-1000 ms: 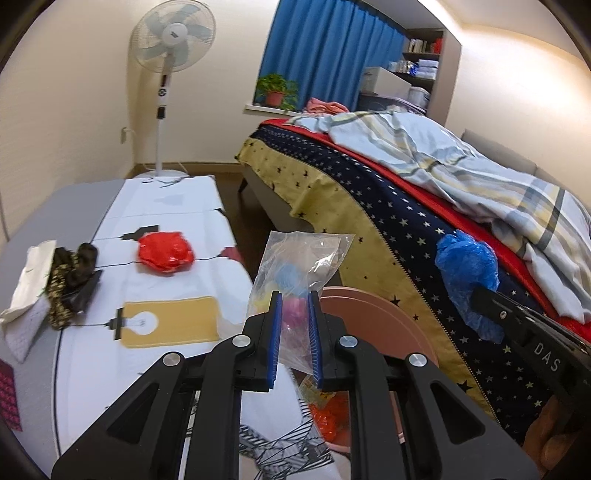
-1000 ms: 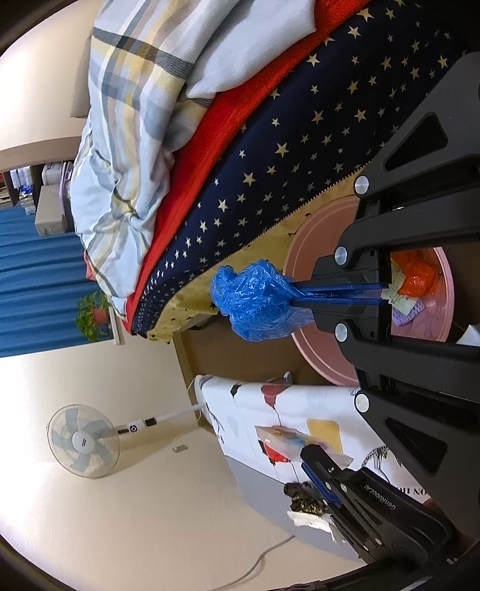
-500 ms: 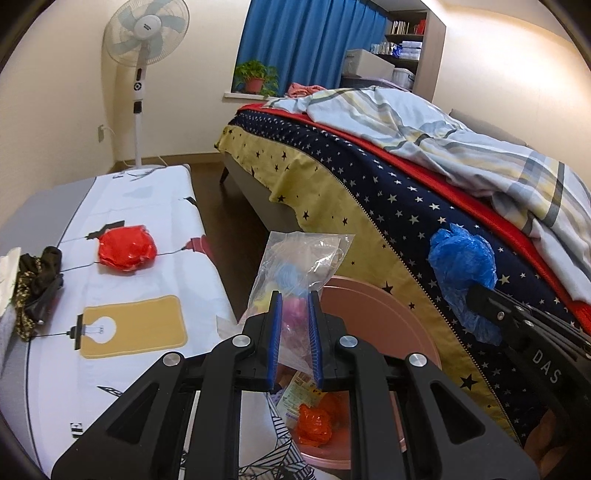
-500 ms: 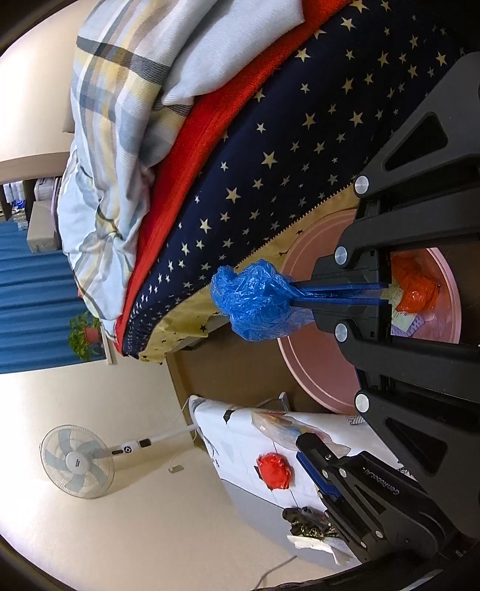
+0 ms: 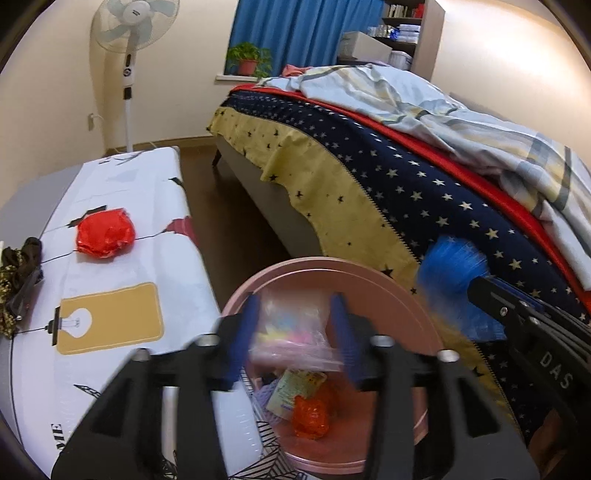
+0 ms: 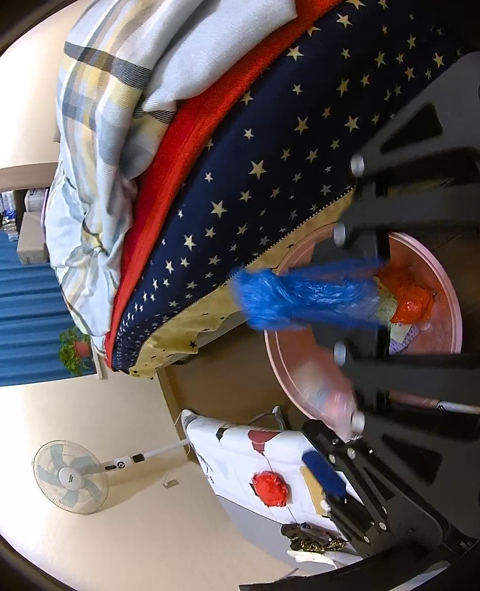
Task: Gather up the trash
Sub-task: 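Open the left tool over the pink bin while the right tool opens too, then grasp the pink printed card packet with the left tool while the right tool grasps the red plastic bag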
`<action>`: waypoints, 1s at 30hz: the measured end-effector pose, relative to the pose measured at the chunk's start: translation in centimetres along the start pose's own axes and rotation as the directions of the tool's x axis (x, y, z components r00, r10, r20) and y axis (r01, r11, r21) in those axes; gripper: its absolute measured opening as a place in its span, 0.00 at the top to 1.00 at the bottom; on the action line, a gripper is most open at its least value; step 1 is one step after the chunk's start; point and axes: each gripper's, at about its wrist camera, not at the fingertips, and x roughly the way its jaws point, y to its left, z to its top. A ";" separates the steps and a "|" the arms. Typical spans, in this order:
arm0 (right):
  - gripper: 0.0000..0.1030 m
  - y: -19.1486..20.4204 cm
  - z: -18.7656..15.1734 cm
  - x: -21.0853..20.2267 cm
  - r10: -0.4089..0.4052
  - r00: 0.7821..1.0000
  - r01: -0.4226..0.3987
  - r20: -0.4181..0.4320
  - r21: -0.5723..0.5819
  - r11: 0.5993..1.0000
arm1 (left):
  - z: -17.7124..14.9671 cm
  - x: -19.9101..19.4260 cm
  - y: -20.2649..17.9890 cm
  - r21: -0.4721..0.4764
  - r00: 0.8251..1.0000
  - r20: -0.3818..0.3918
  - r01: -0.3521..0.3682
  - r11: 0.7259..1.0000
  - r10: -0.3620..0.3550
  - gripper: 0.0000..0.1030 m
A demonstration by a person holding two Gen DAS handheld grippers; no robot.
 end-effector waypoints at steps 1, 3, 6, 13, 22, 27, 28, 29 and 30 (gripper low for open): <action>0.62 0.0 0.0 0.0 -0.003 1.000 0.003 0.001 0.001 1.000 | 0.0 -0.1 0.1 -0.008 1.000 0.001 0.003 1.000 -0.003 0.55; 0.61 0.1 0.0 -0.1 -0.004 1.000 0.004 0.005 -0.001 1.000 | 0.0 -0.3 0.3 -0.010 1.000 0.005 -0.005 1.000 0.005 0.55; 0.61 0.1 -0.1 -0.2 -0.003 1.000 0.003 0.008 0.001 1.000 | 0.0 -0.7 0.4 -0.013 1.000 0.012 -0.013 1.000 0.014 0.55; 0.61 0.2 0.1 -1.4 0.032 0.999 -0.032 0.035 0.020 0.999 | -0.4 -3.5 1.8 -0.039 0.996 0.051 -0.076 0.996 0.078 0.55; 0.61 2.1 -0.1 -3.6 0.124 0.990 -0.124 0.067 0.000 0.992 | -1.6 -10.0 5.8 -0.134 0.958 0.138 -0.235 0.963 0.252 0.55; 0.61 4.0 -0.5 -4.4 0.190 0.979 -0.189 0.073 -0.019 0.982 | -2.3 -13.8 9.6 -0.224 0.897 0.165 -0.371 0.901 0.411 0.55; 0.61 4.4 -0.6 -4.5 0.204 0.976 -0.202 0.073 -0.023 0.979 | -2.5 -14.6 10.4 -0.246 0.882 0.164 -0.397 0.884 0.441 0.55; 0.61 5.0 -0.8 -4.6 0.222 0.972 -0.220 0.071 -0.031 0.975 | -2.8 -15.2 11.3 -0.272 0.867 0.160 -0.421 0.865 0.472 0.55; 0.61 5.4 -0.9 -4.7 0.234 0.970 -0.232 0.070 -0.037 0.972 | -3.0 -15.9 12.2 -0.299 0.850 0.152 -0.446 0.844 0.504 0.55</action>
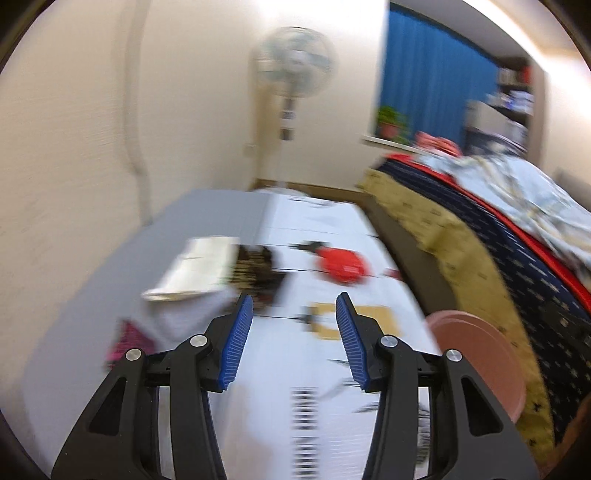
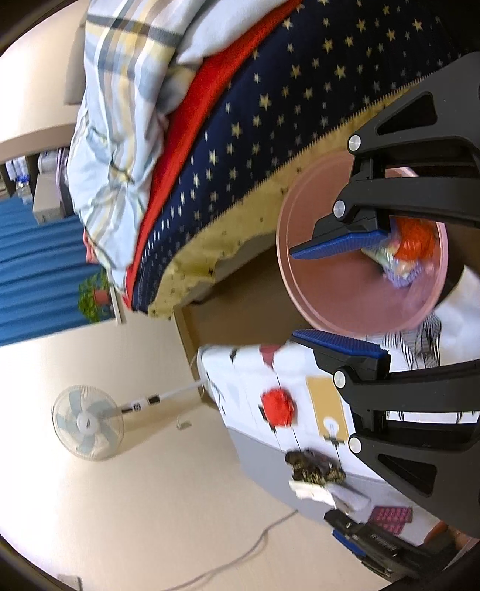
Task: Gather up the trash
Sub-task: 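Grasp the pink printed card packet with the left tool while the right tool grasps the red plastic bag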
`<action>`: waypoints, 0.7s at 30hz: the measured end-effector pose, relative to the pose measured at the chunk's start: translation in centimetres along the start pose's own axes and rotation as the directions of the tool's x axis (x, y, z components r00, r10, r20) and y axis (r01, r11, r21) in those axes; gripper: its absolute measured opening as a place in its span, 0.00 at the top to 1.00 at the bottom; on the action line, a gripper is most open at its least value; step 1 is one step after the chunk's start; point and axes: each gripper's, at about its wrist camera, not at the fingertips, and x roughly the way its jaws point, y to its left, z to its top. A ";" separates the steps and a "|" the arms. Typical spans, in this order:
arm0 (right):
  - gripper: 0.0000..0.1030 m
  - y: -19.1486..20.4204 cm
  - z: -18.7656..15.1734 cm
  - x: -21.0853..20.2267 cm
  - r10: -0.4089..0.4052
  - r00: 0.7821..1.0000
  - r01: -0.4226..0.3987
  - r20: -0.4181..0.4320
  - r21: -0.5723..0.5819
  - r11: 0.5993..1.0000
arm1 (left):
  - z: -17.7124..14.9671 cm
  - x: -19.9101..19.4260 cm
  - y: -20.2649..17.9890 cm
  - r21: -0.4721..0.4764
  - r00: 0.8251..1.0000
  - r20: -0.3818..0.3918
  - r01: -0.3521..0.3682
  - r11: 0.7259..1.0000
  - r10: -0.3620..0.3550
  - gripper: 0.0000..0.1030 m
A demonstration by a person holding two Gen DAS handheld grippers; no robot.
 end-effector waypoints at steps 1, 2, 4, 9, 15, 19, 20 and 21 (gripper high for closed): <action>0.61 0.4 -0.1 0.1 0.012 1.000 -0.012 -0.002 -0.005 1.000 | 0.1 -0.1 1.2 -0.027 0.999 0.001 -0.045 0.999 0.045 0.55; 0.61 1.0 -0.3 0.2 0.030 1.000 -0.030 -0.006 -0.012 0.999 | 0.0 -0.1 2.4 -0.056 0.996 -0.001 -0.089 0.994 0.089 0.55; 0.61 1.9 -0.5 0.4 0.054 0.998 -0.055 -0.013 -0.017 0.998 | -0.2 0.1 4.0 -0.087 0.989 -0.012 -0.146 0.985 0.146 0.55; 0.61 3.9 -0.9 1.1 0.105 0.994 -0.106 -0.029 -0.039 0.994 | -1.2 1.3 6.7 -0.093 0.954 -0.068 -0.298 0.950 0.293 0.51; 0.61 6.0 -1.4 2.7 0.145 0.988 -0.149 -0.061 -0.061 0.987 | -1.7 2.4 9.4 -0.137 0.934 -0.115 -0.353 0.926 0.339 0.48; 0.57 7.6 -1.5 3.7 0.164 0.983 -0.171 -0.082 -0.081 0.982 | -2.3 3.3 9.7 -0.150 0.939 -0.144 -0.333 0.931 0.312 0.52; 0.54 8.1 -1.4 4.1 0.169 0.982 -0.177 -0.087 -0.090 0.980 | -2.3 3.5 9.6 -0.149 0.941 -0.152 -0.325 0.934 0.303 0.64; 0.48 8.4 -1.3 4.3 0.174 0.981 -0.182 -0.090 -0.095 0.979 | -2.4 3.7 9.5 -0.147 0.942 -0.159 -0.320 0.936 0.297 0.74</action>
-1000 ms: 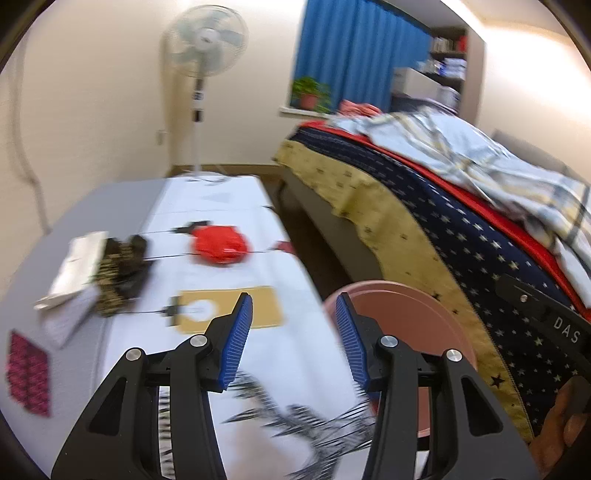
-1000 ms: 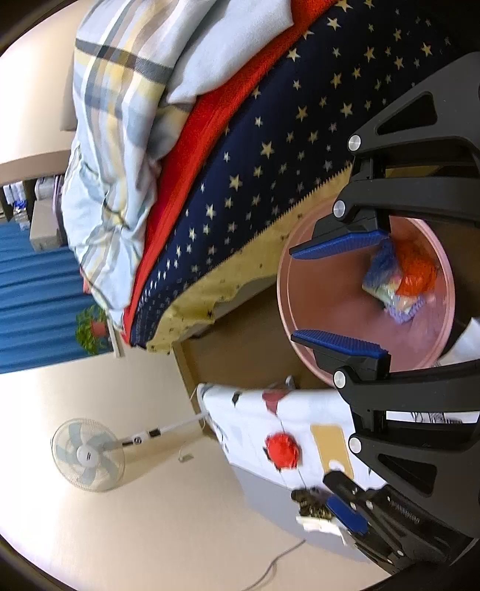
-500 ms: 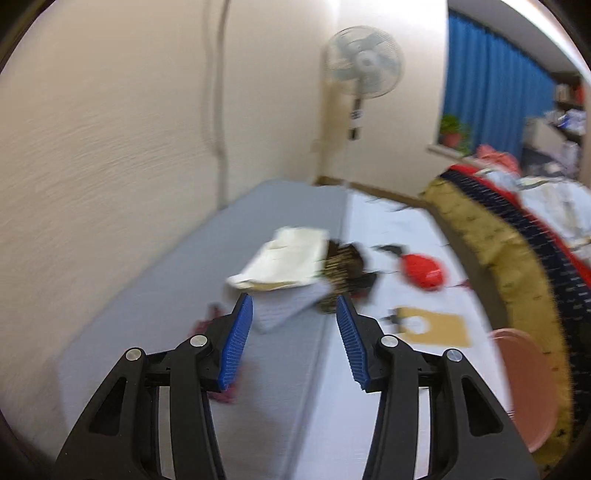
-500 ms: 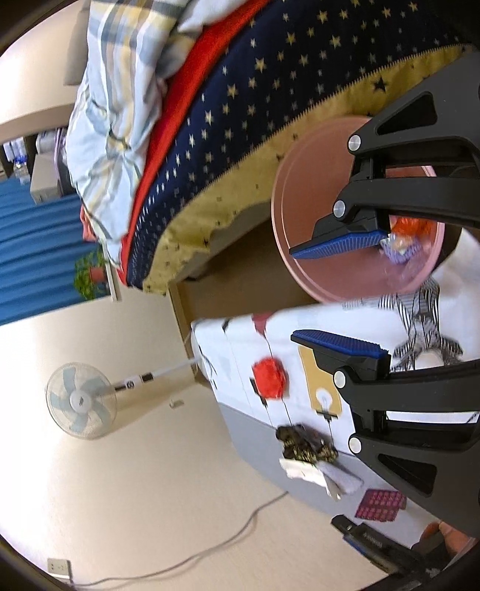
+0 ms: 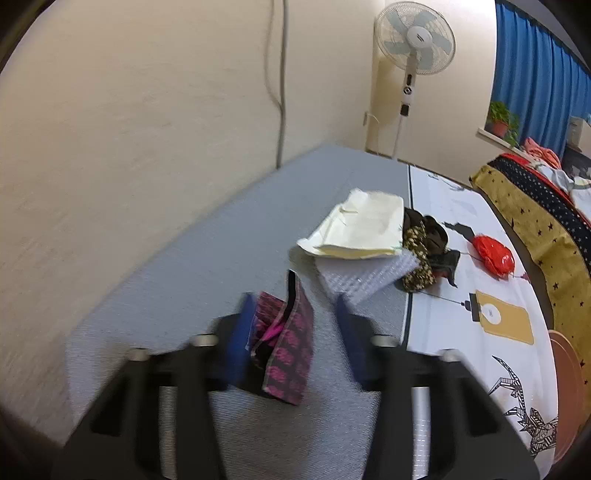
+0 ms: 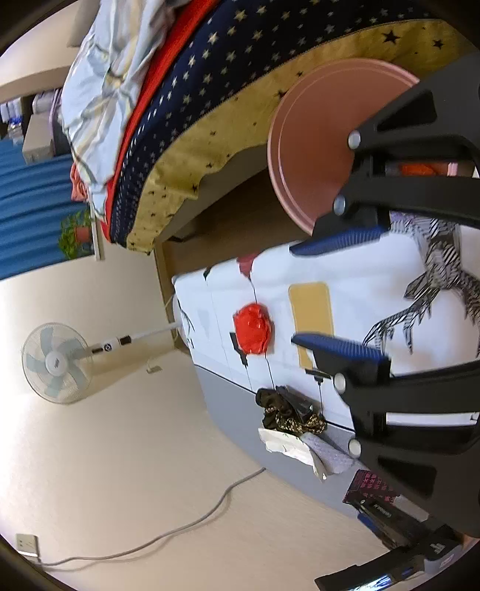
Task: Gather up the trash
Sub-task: 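Grasp the pink printed card packet with the left tool while the right tool grasps the red plastic bag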
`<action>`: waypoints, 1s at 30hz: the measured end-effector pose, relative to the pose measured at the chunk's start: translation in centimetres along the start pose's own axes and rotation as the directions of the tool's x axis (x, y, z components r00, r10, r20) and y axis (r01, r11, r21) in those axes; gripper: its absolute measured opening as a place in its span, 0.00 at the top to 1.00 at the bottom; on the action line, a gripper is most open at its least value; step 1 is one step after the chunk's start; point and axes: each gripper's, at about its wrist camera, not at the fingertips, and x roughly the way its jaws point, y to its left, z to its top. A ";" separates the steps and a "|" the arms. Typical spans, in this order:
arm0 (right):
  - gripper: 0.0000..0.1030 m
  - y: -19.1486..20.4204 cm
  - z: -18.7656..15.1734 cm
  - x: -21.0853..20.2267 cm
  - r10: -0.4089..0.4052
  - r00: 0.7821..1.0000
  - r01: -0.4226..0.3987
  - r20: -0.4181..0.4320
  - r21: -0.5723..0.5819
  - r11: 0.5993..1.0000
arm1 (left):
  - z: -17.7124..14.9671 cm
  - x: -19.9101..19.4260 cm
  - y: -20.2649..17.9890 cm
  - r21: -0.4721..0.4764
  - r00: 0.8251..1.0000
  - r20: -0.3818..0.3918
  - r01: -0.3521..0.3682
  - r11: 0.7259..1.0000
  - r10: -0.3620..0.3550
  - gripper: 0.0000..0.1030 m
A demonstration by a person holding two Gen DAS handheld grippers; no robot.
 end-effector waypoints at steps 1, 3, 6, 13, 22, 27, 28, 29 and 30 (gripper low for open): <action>0.45 0.4 0.2 0.5 0.008 1.000 -0.008 -0.006 -0.009 1.000 | 0.0 0.2 -0.1 -0.001 1.000 -0.005 0.005 1.000 -0.005 0.77; 0.42 1.0 0.6 1.4 0.015 1.000 -0.015 -0.018 -0.024 1.000 | 0.2 0.5 -0.3 -0.015 1.000 -0.010 0.020 1.000 -0.020 0.91; 0.38 1.7 1.2 3.3 0.023 0.999 -0.024 -0.037 -0.040 0.999 | 0.6 0.8 -0.6 -0.022 1.000 -0.006 0.028 0.999 -0.028 0.94; 0.16 3.3 3.0 9.3 0.008 0.995 -0.018 -0.095 -0.102 0.995 | 1.6 1.4 -0.6 -0.061 1.000 0.023 0.011 0.998 -0.009 0.96; 0.12 5.2 5.4 17.1 -0.012 0.988 -0.016 -0.156 -0.176 0.984 | 2.5 2.1 -0.7 -0.078 0.999 0.044 -0.012 0.997 0.015 0.97; 0.12 6.1 5.4 20.7 -0.026 0.975 -0.021 -0.219 -0.209 0.978 | 2.9 2.4 -1.0 -0.064 0.998 0.054 -0.016 0.998 0.019 0.97; 0.12 6.3 5.4 21.0 -0.027 0.973 -0.022 -0.227 -0.214 0.977 | 2.9 2.4 -1.1 -0.061 0.998 0.054 -0.015 0.998 0.018 0.97; 0.12 6.5 5.3 21.4 -0.030 0.970 -0.026 -0.240 -0.223 0.974 | 2.9 2.5 -1.1 -0.060 0.998 0.053 -0.013 0.998 0.017 0.97; 0.13 6.7 5.2 21.7 -0.037 0.967 -0.024 -0.252 -0.233 0.972 | 2.8 2.5 -1.2 -0.057 0.998 0.053 -0.011 0.998 0.014 0.97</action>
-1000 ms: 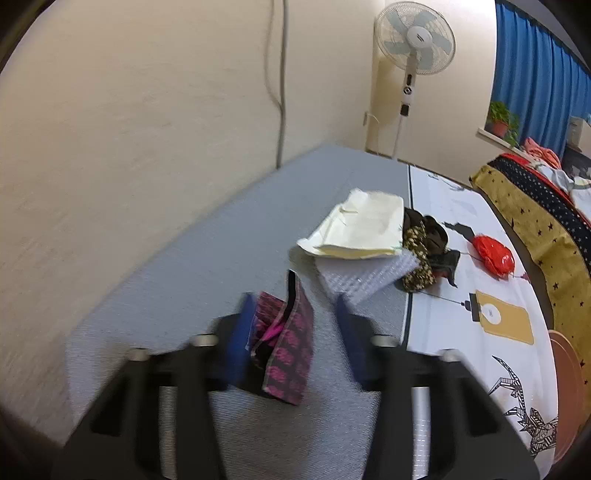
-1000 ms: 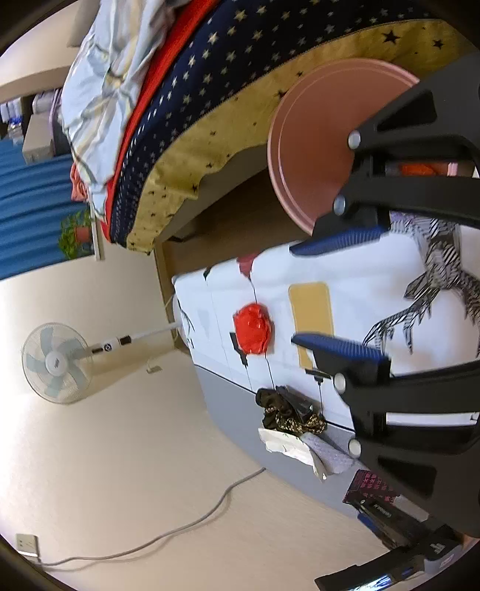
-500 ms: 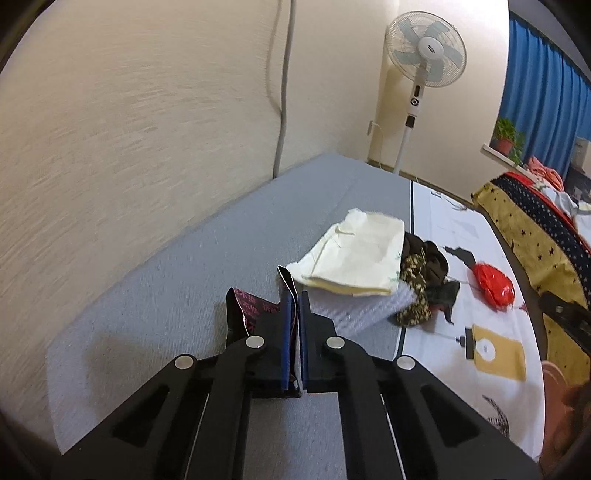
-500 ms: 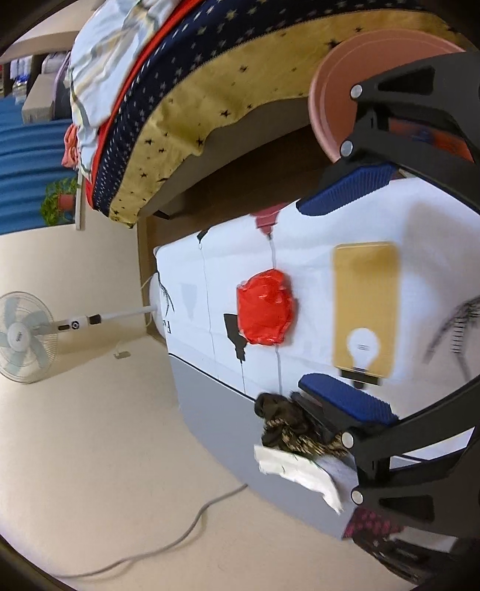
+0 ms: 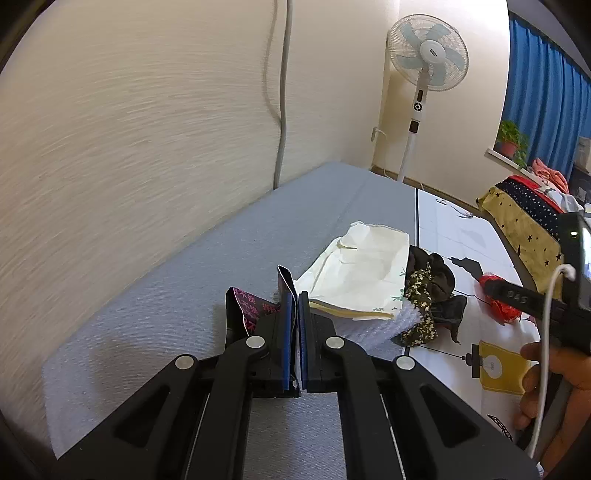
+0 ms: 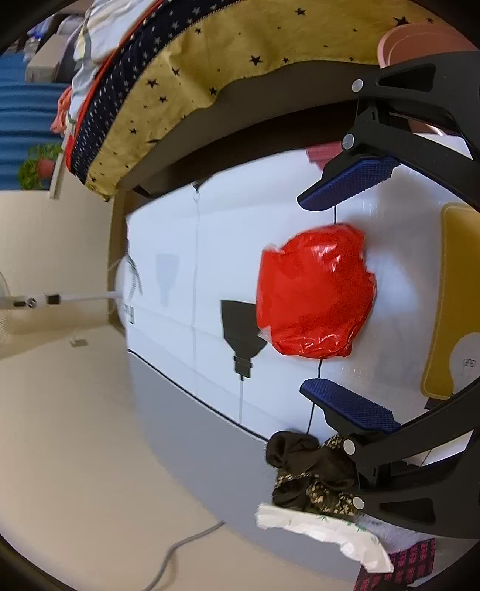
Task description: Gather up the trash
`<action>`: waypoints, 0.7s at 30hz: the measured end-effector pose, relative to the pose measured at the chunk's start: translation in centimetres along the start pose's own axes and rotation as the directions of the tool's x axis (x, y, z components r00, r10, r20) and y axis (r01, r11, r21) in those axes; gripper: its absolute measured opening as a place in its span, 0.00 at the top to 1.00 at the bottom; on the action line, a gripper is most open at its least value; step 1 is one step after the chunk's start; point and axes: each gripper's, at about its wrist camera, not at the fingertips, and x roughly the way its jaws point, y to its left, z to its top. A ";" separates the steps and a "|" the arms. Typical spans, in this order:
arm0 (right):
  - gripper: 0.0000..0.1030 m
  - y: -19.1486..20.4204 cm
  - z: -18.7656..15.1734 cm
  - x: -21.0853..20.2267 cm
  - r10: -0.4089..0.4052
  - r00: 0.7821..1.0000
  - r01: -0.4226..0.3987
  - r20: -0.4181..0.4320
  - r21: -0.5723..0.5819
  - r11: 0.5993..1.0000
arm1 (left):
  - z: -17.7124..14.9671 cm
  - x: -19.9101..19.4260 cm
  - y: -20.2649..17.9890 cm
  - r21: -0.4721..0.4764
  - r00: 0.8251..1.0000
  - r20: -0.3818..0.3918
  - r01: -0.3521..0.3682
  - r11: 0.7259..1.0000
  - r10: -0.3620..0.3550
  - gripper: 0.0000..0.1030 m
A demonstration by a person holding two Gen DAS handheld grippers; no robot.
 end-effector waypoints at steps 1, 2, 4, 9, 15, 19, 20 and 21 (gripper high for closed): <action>0.18 0.1 0.0 0.3 -0.008 1.000 0.008 -0.012 -0.010 1.000 | -0.1 -0.1 0.0 0.003 1.000 0.001 0.002 1.000 -0.002 0.97; 0.24 0.2 -0.1 0.5 -0.013 1.000 0.013 -0.020 -0.013 1.000 | -0.1 -0.1 0.0 0.005 1.000 0.000 0.005 1.000 -0.005 0.97; 0.28 0.1 -0.2 0.3 -0.009 1.000 0.009 -0.018 -0.001 1.000 | -0.1 -0.2 0.0 0.007 1.000 0.000 0.011 1.000 -0.011 0.97; 0.30 0.0 -1.1 -2.3 0.013 1.000 -0.013 0.028 -0.001 1.000 | -0.1 -0.5 0.1 0.014 1.000 -0.003 0.028 1.000 -0.028 0.97; 0.30 -0.8 -3.2 -7.5 0.022 0.996 -0.023 0.091 0.015 1.000 | -0.2 -1.1 -0.1 0.033 0.996 -0.025 0.088 0.996 -0.087 0.97; 0.30 -1.3 -4.9 -11.3 0.012 0.991 -0.014 0.136 0.013 1.000 | -0.5 -1.9 -1.1 0.062 0.990 -0.036 0.135 0.989 -0.133 0.97; 0.30 -1.5 -5.2 -12.1 0.009 0.990 -0.012 0.144 0.016 1.000 | -0.6 -2.1 -1.3 0.068 0.989 -0.040 0.146 0.987 -0.144 0.97; 0.30 -1.6 -5.5 -12.8 0.007 0.989 -0.010 0.151 0.019 1.000 | -0.7 -2.4 -1.5 0.072 0.986 -0.046 0.162 0.984 -0.159 0.97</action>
